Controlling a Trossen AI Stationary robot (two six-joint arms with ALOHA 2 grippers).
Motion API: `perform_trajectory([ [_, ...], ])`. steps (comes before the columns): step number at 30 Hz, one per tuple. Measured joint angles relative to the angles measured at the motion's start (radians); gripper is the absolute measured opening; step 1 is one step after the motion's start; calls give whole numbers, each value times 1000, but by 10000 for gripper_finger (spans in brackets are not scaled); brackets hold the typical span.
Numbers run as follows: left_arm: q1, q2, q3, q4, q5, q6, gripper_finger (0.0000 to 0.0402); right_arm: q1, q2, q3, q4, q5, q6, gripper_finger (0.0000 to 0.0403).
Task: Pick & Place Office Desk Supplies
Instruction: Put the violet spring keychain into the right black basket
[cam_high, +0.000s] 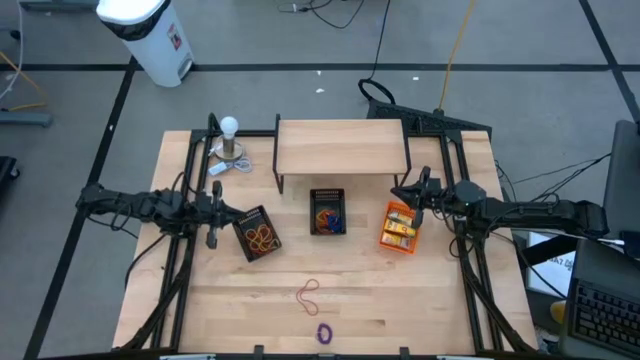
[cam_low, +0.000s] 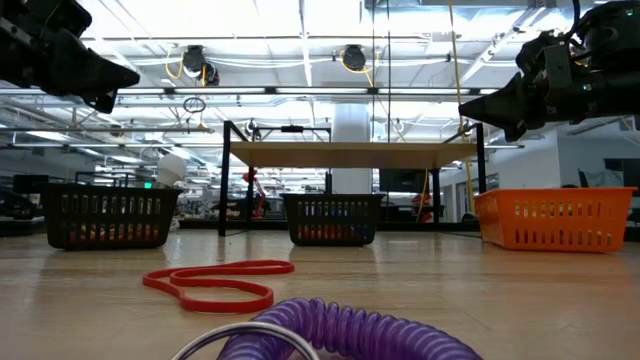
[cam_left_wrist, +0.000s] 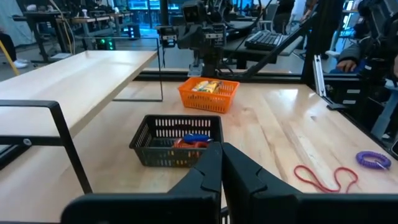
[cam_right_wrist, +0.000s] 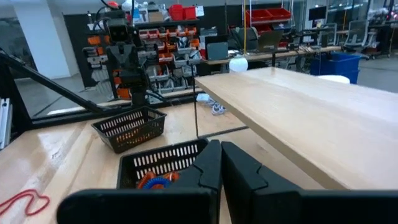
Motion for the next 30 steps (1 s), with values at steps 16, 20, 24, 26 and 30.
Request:
perform_trajectory([
  [16,0,14,-115,147,49,10,2,0,7,0,14,-6,-1,4],
  [20,0,14,-115,137,31,9,8,3,28,0,-20,-10,61,4],
  [24,0,14,-115,142,19,-11,9,23,66,0,-53,-9,81,4],
  [26,0,14,-115,148,-3,-35,9,30,92,0,-49,-9,67,4],
  [30,0,14,-116,160,-86,-53,10,33,135,0,4,-8,82,4],
])
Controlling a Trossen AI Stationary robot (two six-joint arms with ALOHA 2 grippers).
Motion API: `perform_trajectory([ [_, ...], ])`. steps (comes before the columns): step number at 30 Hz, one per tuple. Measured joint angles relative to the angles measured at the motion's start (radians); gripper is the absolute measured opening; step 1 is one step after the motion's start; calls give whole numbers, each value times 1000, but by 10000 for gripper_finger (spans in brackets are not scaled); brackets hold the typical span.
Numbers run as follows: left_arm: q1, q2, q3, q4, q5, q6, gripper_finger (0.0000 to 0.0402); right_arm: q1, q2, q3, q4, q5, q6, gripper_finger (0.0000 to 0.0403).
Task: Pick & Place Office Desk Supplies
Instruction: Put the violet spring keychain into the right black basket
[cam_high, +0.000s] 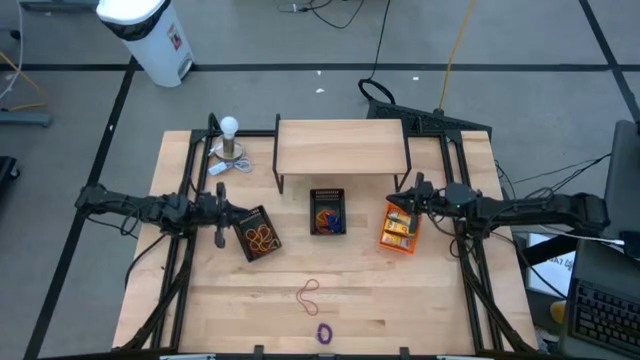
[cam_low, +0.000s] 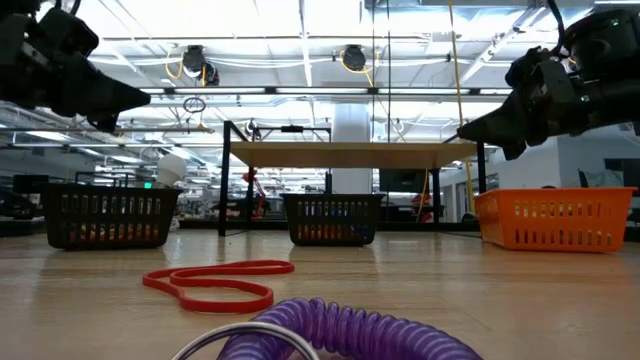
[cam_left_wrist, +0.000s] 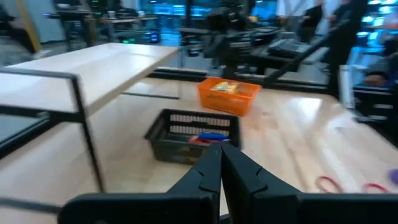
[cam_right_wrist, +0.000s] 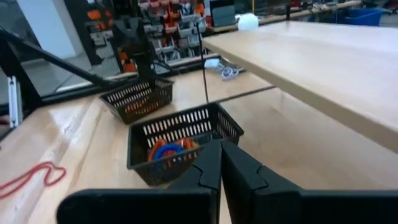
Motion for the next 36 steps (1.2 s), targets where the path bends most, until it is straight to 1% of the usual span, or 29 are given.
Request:
perform_trajectory([
  [2,0,0,0,-2,-40,0,10,3,19,10,27,3,0,4],
  [4,0,1,0,-2,-63,0,10,24,45,34,-14,36,-3,4],
  [8,0,1,0,-2,-71,-10,10,110,127,152,-68,108,-67,4],
  [10,0,1,0,-2,-71,-32,10,158,189,222,-107,113,-95,4],
  [14,0,1,0,-10,-72,-54,10,255,359,392,-208,113,-120,4],
  [18,0,1,0,-11,-72,-67,10,343,573,570,-313,107,-147,4],
  [21,0,1,0,-12,-77,-79,10,400,716,688,-352,106,-200,4],
  [23,0,1,0,-12,-112,-94,10,426,795,753,-352,105,-230,4],
  [26,0,1,1,-9,-215,-138,10,445,890,827,-349,82,-244,4],
  [29,0,1,1,-9,-276,-147,10,447,956,880,-319,-23,-228,4],
  [32,0,1,1,-9,-287,-157,10,456,1014,915,-276,-82,-187,4],
  [36,0,1,1,-8,-285,-182,10,497,1075,952,-256,-78,-192,4],
])
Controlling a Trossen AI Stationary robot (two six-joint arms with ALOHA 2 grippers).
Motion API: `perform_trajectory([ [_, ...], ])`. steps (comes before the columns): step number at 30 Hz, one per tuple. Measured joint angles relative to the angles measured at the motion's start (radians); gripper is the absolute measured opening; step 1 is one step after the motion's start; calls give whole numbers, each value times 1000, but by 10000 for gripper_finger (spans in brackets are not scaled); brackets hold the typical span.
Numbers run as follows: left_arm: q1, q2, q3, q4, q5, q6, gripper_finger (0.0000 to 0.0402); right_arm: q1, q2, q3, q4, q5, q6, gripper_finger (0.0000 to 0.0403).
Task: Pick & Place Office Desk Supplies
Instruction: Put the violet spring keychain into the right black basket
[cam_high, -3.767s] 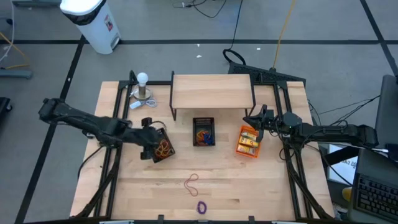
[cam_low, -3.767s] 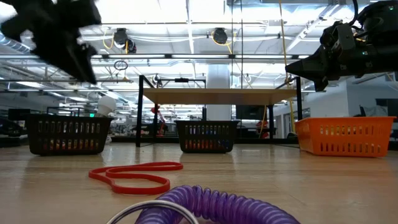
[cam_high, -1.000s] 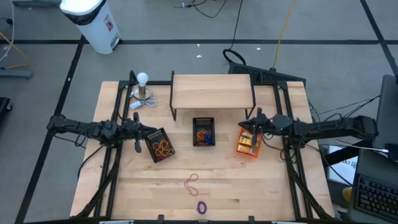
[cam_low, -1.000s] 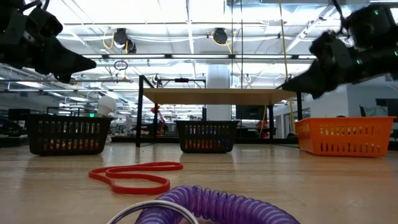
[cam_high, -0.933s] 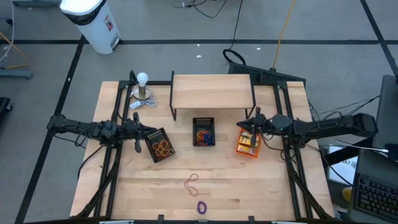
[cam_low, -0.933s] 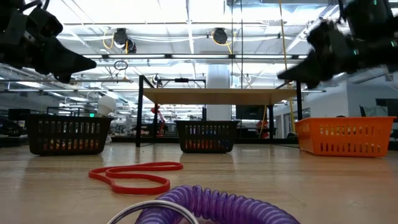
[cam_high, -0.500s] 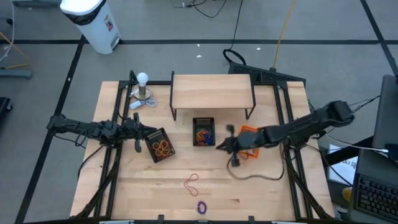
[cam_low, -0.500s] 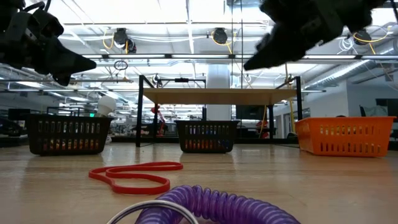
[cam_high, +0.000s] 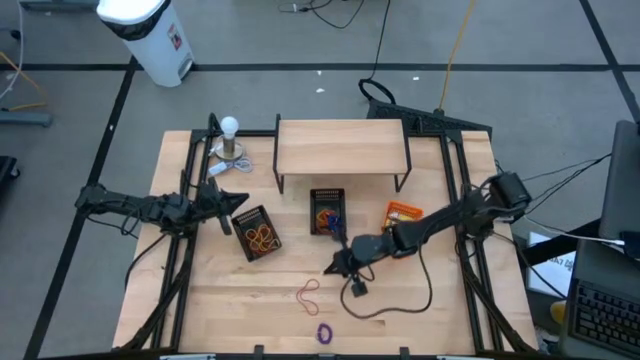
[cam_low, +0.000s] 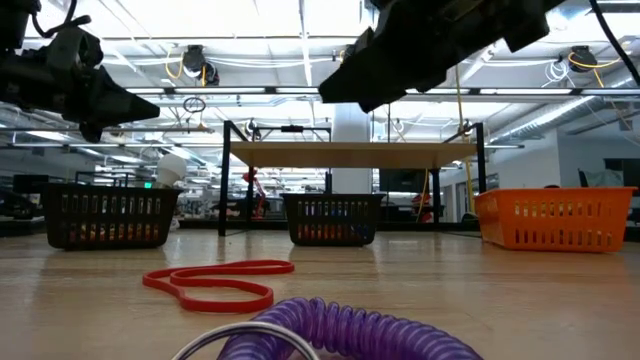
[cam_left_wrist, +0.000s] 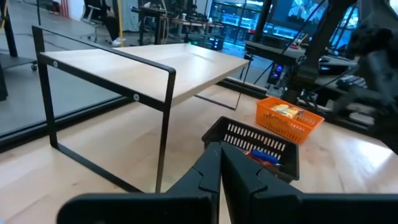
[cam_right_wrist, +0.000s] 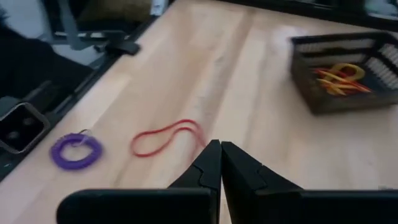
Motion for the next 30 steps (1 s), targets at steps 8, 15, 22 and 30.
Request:
perform_trajectory([
  [8,0,0,0,0,2,6,10,64,110,33,18,-1,12,4],
  [15,0,10,0,0,2,6,10,108,214,32,220,-2,86,23],
  [22,0,47,0,0,-3,-3,10,157,299,123,204,-4,202,128],
  [30,0,93,0,0,-6,-49,10,229,327,172,196,-28,216,185],
])
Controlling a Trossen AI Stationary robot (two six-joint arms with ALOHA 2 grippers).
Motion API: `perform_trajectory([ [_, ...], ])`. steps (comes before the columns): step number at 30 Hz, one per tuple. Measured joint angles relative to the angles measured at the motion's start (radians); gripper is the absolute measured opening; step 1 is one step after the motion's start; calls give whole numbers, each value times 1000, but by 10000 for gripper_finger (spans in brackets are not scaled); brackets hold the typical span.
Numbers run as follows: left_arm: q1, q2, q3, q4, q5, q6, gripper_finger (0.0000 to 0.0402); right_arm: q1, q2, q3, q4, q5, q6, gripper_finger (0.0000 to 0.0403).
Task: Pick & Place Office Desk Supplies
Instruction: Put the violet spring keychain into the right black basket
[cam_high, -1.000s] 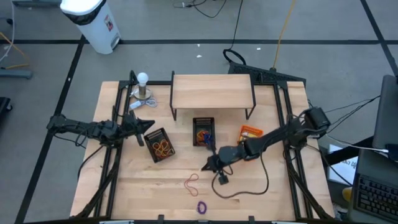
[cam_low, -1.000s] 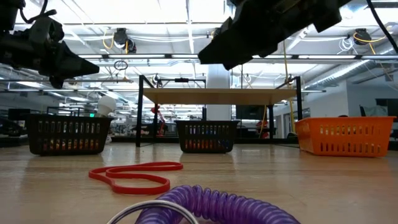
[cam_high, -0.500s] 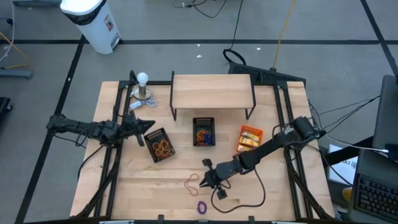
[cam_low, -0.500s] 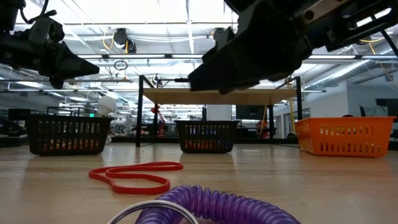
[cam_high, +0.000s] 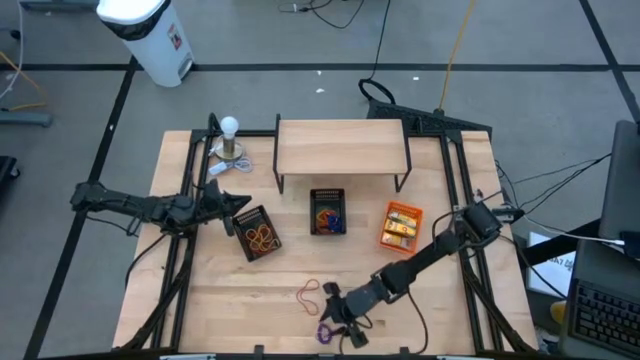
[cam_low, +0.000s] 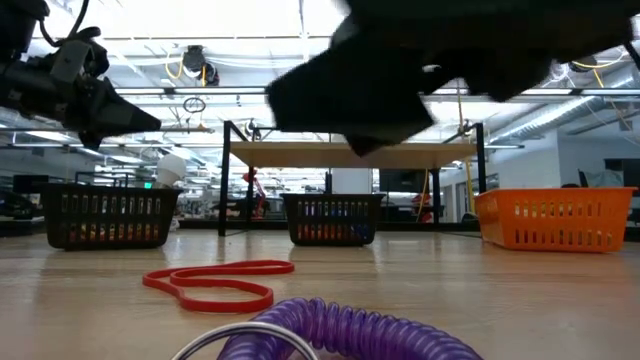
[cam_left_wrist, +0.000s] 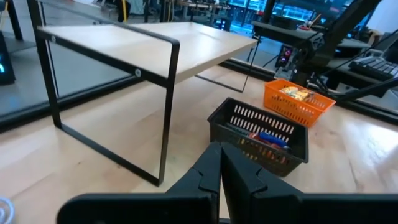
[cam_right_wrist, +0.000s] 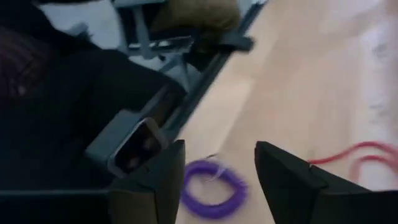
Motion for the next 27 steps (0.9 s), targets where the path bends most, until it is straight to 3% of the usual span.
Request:
perform_trajectory([
  [5,0,28,0,0,1,-74,10,40,48,6,75,-52,-70,145],
  [12,0,44,0,0,9,-137,10,25,132,55,90,-52,-45,11],
  [15,0,44,0,0,9,-135,10,18,178,111,79,-51,-28,15],
  [22,0,44,0,0,10,-96,10,-15,228,191,-146,-80,12,3],
  [27,0,44,0,0,10,-75,10,-33,168,183,-382,76,-34,1],
])
